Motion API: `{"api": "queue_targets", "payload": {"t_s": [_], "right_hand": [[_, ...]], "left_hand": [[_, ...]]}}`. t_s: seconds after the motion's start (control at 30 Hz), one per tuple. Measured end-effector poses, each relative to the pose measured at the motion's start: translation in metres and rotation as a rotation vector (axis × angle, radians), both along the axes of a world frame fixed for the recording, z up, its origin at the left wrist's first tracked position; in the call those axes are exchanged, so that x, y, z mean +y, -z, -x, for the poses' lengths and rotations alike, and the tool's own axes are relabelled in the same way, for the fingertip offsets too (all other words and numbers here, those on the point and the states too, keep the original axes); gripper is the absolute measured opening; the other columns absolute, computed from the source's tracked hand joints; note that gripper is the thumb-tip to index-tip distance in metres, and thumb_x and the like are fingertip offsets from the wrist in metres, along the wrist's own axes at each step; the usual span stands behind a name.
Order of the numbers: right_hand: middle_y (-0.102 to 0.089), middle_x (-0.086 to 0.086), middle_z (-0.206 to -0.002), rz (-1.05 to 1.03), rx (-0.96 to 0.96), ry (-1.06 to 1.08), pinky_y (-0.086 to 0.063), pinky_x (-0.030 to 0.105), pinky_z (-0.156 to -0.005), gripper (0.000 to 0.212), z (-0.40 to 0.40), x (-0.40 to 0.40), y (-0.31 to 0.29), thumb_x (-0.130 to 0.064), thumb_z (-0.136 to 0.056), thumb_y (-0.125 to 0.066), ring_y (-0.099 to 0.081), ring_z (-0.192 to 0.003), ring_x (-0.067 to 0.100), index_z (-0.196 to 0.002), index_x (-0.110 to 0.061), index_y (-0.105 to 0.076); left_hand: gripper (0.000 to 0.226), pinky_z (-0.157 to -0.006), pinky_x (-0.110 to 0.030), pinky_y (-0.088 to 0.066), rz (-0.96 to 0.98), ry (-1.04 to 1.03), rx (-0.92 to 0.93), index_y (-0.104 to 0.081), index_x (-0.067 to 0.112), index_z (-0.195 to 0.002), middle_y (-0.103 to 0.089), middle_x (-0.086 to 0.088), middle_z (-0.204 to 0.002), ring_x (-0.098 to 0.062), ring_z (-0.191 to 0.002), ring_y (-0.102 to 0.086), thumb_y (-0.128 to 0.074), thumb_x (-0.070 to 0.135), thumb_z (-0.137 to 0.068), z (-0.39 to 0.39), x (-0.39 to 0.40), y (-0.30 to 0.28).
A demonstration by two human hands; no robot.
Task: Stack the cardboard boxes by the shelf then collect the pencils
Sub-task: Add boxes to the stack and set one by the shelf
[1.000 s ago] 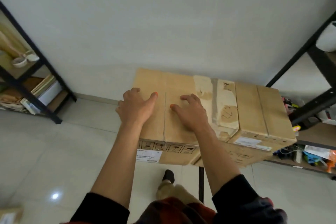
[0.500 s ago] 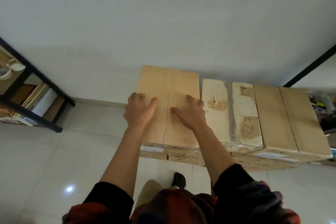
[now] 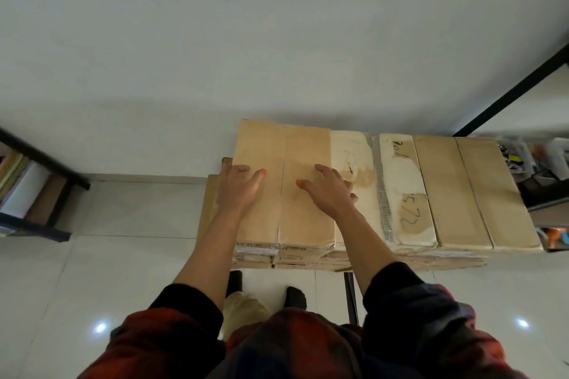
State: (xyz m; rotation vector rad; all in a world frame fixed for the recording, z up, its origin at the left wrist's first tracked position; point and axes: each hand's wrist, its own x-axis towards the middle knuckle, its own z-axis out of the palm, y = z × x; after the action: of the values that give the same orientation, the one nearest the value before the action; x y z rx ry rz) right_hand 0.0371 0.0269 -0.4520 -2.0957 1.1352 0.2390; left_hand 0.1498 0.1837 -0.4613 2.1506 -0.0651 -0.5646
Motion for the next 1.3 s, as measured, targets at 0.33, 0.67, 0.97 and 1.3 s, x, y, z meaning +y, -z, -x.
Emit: {"api": "queue_targets", "payload": {"t_s": [0.33, 0.67, 0.97, 1.3], "right_hand": [[0.000, -0.004, -0.165, 0.053, 0.147, -0.141, -0.012, 0.057, -0.114, 0.075, 0.002, -0.001, 0.033, -0.053, -0.086, -0.061, -0.001, -0.148, 0.032, -0.150, -0.042, -0.023], [0.017, -0.006, -0.163, 0.120, 0.215, -0.204, 0.000, 0.062, -0.115, 0.072, 0.004, 0.000, 0.045, -0.051, -0.098, -0.047, 0.013, -0.149, 0.035, -0.154, -0.044, -0.003], [0.011, -0.008, -0.164, 0.168, 0.201, -0.151, -0.004, 0.062, -0.114, 0.070, 0.002, 0.000, 0.050, -0.054, -0.096, -0.048, 0.009, -0.150, 0.032, -0.154, -0.046, -0.008], [-0.005, -0.011, -0.164, 0.284, 0.170, -0.217, -0.017, 0.057, -0.112, 0.076, 0.017, -0.009, 0.055, -0.070, -0.088, -0.044, -0.013, -0.146, 0.026, -0.153, -0.044, -0.012]], "left_hand": [[0.056, -0.086, -0.028, -0.039, 0.023, 0.059, 0.100, -0.051, 0.016, -0.131, -0.043, 0.000, -0.135, -0.014, -0.109, -0.048, -0.070, 0.041, -0.084, -0.008, 0.004, 0.038], [0.065, -0.094, -0.027, -0.033, 0.023, 0.120, 0.070, -0.042, 0.018, -0.140, -0.037, 0.001, -0.143, -0.018, -0.129, -0.042, -0.069, 0.040, -0.086, -0.010, 0.002, 0.045], [0.088, -0.118, -0.050, -0.022, -0.073, 0.247, 0.064, -0.028, 0.023, -0.151, -0.011, 0.001, -0.162, -0.024, -0.149, -0.013, -0.071, 0.051, -0.080, -0.018, 0.003, 0.054], [0.124, -0.114, -0.047, -0.030, -0.192, 0.240, 0.113, -0.001, 0.037, -0.155, -0.014, -0.004, -0.160, -0.029, -0.145, -0.023, -0.085, 0.050, -0.065, -0.006, 0.019, 0.071]]}}
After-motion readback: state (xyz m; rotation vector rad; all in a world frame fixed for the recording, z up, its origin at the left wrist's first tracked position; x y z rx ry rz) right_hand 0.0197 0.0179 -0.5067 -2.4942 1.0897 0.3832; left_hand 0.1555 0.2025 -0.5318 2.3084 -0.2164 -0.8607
